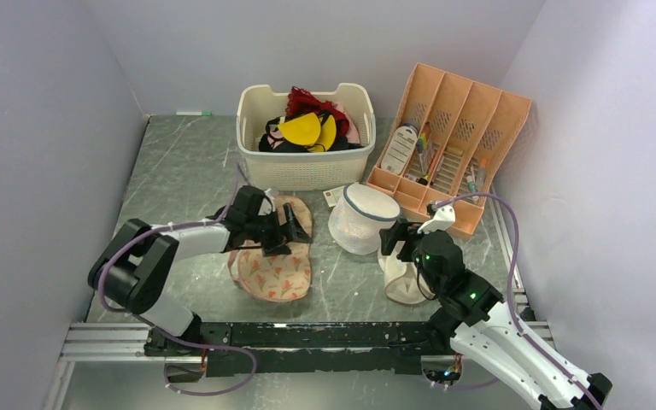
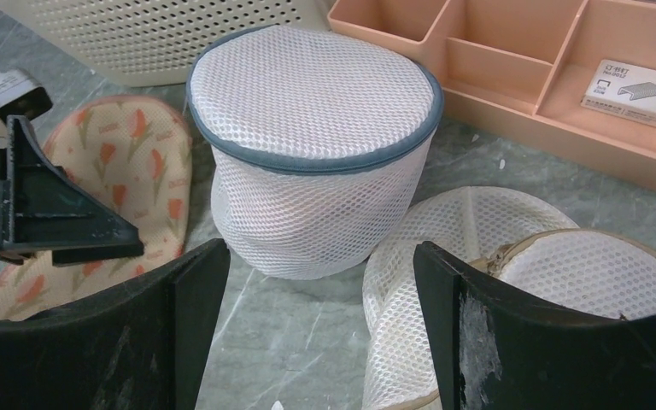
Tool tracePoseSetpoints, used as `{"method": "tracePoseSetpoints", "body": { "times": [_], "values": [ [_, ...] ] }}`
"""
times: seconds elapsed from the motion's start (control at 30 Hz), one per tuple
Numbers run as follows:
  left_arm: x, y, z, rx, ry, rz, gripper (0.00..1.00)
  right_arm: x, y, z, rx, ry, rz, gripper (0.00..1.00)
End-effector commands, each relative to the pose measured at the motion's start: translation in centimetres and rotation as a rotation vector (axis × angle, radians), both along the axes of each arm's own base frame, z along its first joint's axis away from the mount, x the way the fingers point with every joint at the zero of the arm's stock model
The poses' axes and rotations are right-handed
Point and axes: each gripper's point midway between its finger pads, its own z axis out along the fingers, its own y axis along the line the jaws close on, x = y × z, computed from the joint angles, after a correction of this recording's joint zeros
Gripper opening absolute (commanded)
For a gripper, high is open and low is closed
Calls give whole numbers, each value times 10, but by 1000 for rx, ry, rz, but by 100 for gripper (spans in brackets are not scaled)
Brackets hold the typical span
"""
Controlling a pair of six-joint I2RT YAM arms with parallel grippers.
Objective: Unzip the laundry bag and remove the bra
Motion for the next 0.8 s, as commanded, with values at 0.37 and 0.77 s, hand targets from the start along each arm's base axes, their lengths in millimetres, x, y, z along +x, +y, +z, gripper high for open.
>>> {"method": "tracePoseSetpoints", "body": {
  "times": [0.37, 0.77],
  "values": [
    [14, 212, -11, 66, 80, 592, 99, 1, 5, 9, 13, -32, 24, 80],
    [61, 246, 96, -12, -213, 670, 99, 3, 5, 12, -1, -21, 24, 80]
  ]
}}
